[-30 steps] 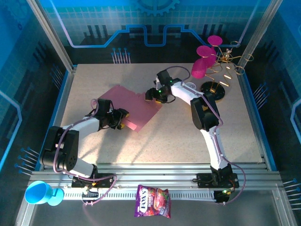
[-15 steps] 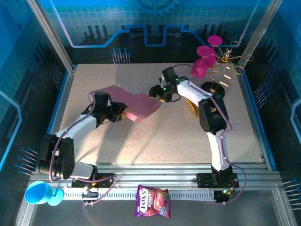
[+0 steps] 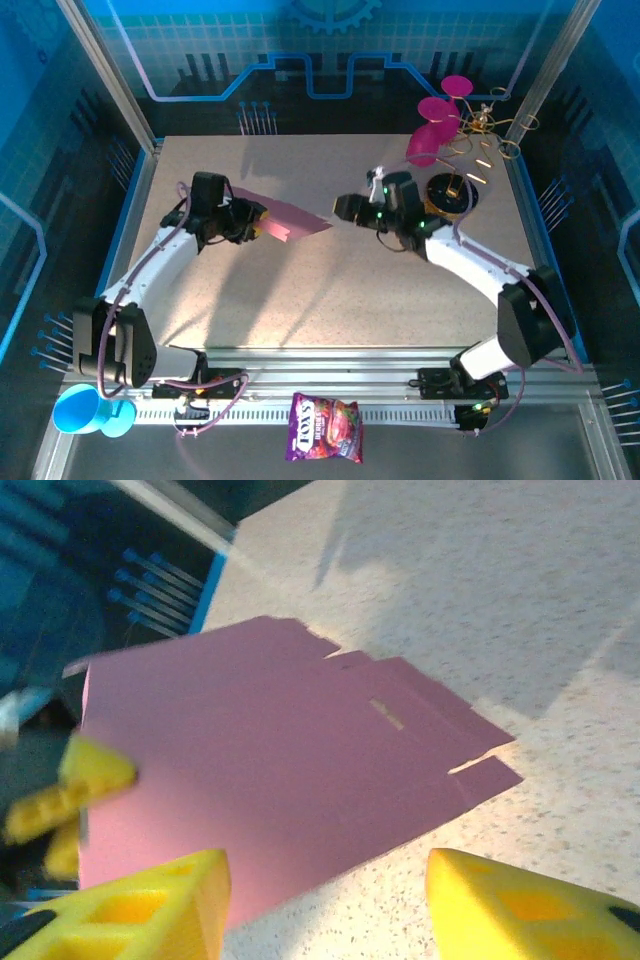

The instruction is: Fold the paper box

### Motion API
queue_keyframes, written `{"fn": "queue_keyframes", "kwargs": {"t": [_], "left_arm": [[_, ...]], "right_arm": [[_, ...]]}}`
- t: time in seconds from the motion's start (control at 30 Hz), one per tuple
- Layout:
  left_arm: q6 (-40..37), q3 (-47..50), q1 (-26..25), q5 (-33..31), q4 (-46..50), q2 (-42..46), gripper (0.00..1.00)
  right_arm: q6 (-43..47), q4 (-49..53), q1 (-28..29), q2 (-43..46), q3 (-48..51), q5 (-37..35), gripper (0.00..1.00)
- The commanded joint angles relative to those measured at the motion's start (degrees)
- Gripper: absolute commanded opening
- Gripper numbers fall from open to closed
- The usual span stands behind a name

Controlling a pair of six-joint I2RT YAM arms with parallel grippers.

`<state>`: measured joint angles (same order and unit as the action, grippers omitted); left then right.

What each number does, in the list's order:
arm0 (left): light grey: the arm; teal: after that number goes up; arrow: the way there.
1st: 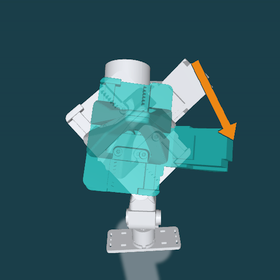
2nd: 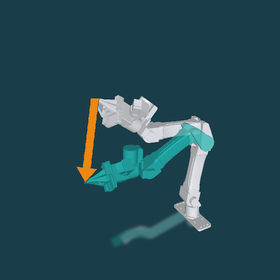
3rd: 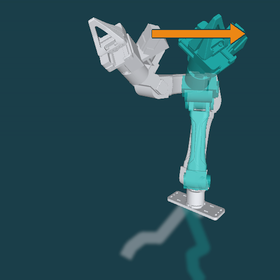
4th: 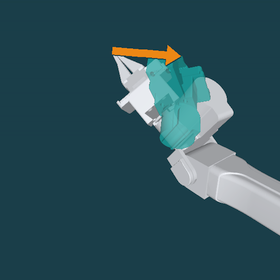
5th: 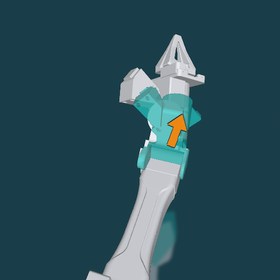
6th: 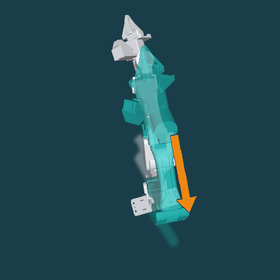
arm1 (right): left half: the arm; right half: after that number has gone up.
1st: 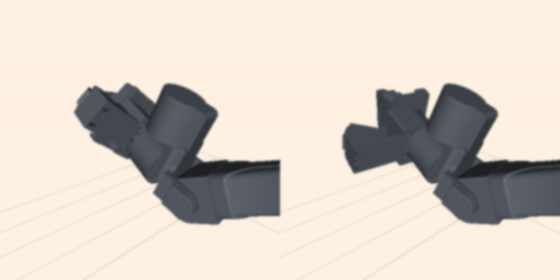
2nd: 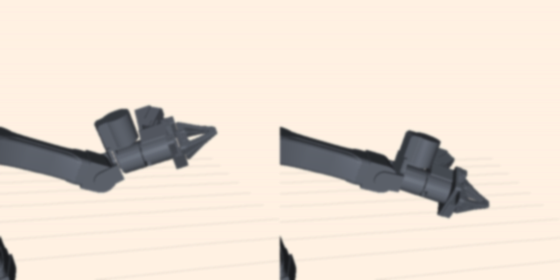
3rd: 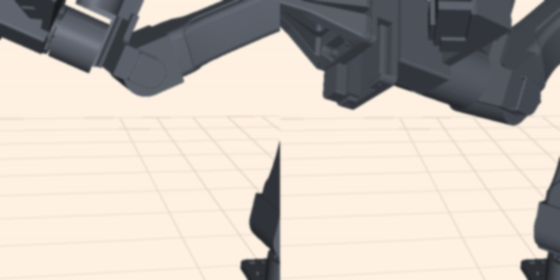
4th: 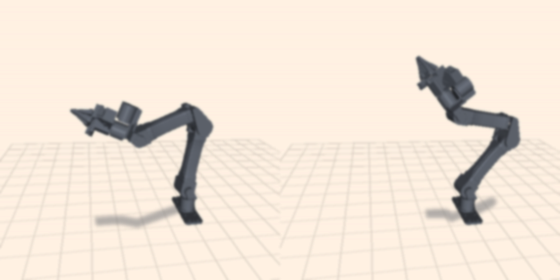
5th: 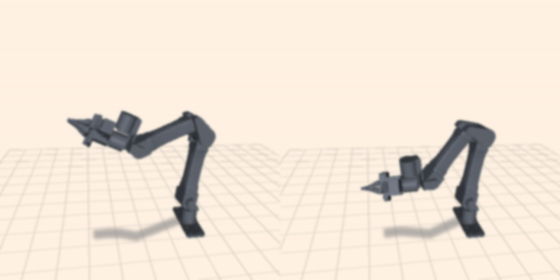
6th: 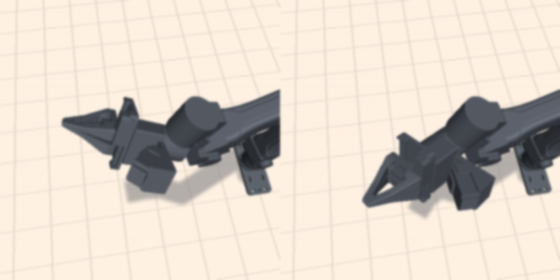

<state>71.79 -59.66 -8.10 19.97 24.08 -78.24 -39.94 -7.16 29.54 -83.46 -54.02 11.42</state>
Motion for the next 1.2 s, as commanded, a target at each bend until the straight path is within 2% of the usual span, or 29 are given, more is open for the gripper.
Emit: {"fn": "queue_keyframes", "kwargs": {"t": [0.0, 0.07, 0.1, 0.13, 0.2, 0.23, 0.33, 0.43, 0.5, 0.57, 0.63, 0.8, 0.93, 1.17], "left_arm": [[3.45, -4.93, -0.10, 0.15, 9.66, -1.20, 0.10], [6.33, -5.55, -0.08, 1.45, 9.56, -1.14, 0.09], [7.81, -5.78, -0.08, 1.97, 9.41, -0.98, 0.09], [9.26, -5.96, -0.06, 2.18, 9.29, -0.67, 0.09], [10.82, -6.29, -0.08, 2.53, 7.91, -0.17, 0.09], [11.62, -6.56, -0.08, 2.66, 7.22, 0.05, 0.09], [13.31, -7.60, -0.08, 3.14, 5.66, -0.07, 0.09], [14.98, -8.01, -0.08, 3.50, 4.35, -0.33, 0.10], [15.70, -8.30, -0.08, 3.67, 3.91, -0.34, 0.10], [16.25, -8.34, -0.11, 3.92, 3.06, -0.34, 0.10], [16.80, -8.48, -0.16, 4.33, 2.27, -0.42, 0.09], [16.94, -8.55, -0.16, 4.88, 1.68, -0.34, 0.10], [17.39, -8.32, -0.16, 5.08, 1.02, -0.08, 0.09], [17.50, -8.24, -0.16, 5.87, 0.82, -0.25, 0.09]], "right_arm": [[18.25, -25.05, 1.92, 4.52, 10.27, -3.93, 0.53], [24.20, -27.99, 1.61, 4.87, 12.97, -3.98, 0.52], [24.11, -27.12, 0.95, 4.73, 12.87, -4.59, 0.50], [19.85, -24.59, -0.36, 4.68, 11.88, -5.53, 0.44], [8.35, -18.35, -3.31, 4.45, 8.49, -3.57, 0.36], [2.34, -14.25, -4.26, 4.23, 6.23, -2.83, 0.37], [-17.66, -3.43, -3.99, 3.37, 0.47, -1.22, 0.47], [-39.27, -2.37, 0.17, 2.55, -0.47, -1.28, 0.54], [-50.22, -6.52, 4.33, 2.35, 0.03, -5.47, 0.55], [-58.43, -7.30, 7.21, 1.39, -1.13, -9.76, 0.56], [-64.99, -7.99, 8.33, -0.78, -2.85, -11.06, 0.56], [-75.98, -11.82, 8.34, -4.96, -4.61, -11.15, 0.53], [-78.89, -12.41, 8.03, -5.81, -4.00, -11.63, 0.50], [-82.29, -18.03, 7.38, -8.83, -3.90, -12.41, 0.27]]}}
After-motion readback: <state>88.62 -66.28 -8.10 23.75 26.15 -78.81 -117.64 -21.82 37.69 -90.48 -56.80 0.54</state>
